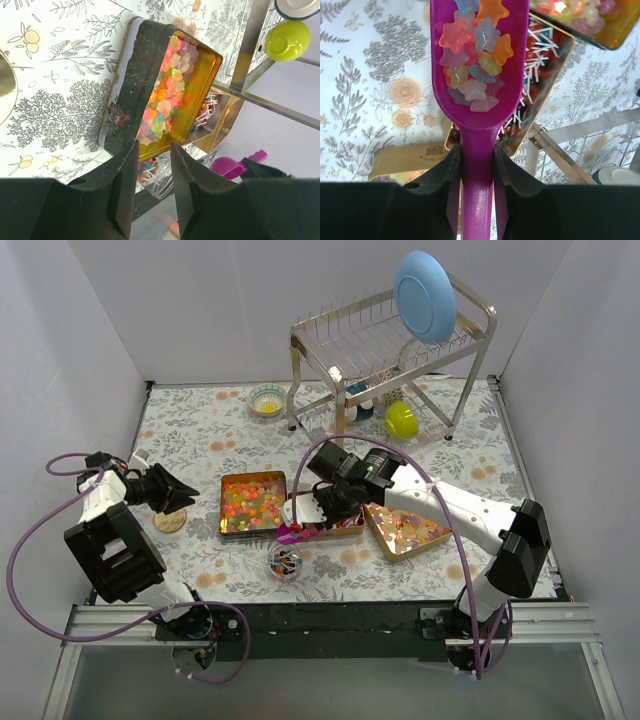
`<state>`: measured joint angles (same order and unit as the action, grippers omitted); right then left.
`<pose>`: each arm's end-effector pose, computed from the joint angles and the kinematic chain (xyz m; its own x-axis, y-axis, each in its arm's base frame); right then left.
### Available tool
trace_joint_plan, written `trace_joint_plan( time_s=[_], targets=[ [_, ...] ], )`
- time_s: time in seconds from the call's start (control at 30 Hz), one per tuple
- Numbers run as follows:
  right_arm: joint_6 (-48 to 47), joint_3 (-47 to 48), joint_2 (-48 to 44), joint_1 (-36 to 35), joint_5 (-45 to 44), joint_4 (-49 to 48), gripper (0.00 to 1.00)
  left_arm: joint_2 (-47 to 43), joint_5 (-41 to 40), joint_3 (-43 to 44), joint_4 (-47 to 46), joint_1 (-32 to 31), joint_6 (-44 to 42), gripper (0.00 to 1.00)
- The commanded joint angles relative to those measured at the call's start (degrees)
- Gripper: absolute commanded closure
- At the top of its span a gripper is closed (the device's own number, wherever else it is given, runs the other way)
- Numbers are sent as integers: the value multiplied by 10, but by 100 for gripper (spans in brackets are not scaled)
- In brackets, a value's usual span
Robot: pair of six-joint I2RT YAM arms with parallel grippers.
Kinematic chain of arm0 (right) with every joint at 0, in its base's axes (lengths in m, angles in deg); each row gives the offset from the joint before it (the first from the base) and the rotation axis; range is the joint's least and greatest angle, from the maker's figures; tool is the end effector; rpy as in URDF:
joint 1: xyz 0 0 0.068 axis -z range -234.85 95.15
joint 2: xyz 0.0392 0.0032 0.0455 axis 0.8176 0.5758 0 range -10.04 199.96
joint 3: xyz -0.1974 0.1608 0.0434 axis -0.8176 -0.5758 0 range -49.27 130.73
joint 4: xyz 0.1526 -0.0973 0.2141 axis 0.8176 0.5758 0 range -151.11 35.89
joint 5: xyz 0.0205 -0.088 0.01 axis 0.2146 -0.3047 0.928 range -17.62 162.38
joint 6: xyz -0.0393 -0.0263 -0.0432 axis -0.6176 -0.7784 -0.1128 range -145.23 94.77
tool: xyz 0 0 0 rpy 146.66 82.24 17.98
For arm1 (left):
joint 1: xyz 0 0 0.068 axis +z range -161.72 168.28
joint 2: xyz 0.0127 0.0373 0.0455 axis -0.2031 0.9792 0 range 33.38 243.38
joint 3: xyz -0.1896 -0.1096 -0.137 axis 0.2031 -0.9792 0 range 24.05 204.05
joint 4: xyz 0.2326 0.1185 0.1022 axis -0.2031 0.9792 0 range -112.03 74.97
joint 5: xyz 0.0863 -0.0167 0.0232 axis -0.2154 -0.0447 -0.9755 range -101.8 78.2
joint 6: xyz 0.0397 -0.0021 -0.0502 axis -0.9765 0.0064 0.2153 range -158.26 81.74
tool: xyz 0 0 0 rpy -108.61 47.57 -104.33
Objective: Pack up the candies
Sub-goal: Place the fake candies in the packing bottle.
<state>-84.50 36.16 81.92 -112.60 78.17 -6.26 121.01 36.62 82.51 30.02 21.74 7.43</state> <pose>0.1867 0.3052 0.2834 0.5061 -0.8006 -0.3208 -0.8457 -0.3878 -0.3666 0.2596 0.1272 0.1798 -0.3822 -0.8218 0.4225 -0.7791 0.0408 -0.6256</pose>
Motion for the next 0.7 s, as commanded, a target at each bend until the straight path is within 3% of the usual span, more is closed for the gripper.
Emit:
trace_joint_plan(
  time_s=[0.0, 0.67],
  targets=[
    [-41, 11, -18, -45, -55, 58, 99, -2, 2, -13, -14, 4, -15, 69],
    [-17, 72, 68, -146, -251, 145, 99, -21, 24, -28, -15, 4, -17, 68]
  ],
)
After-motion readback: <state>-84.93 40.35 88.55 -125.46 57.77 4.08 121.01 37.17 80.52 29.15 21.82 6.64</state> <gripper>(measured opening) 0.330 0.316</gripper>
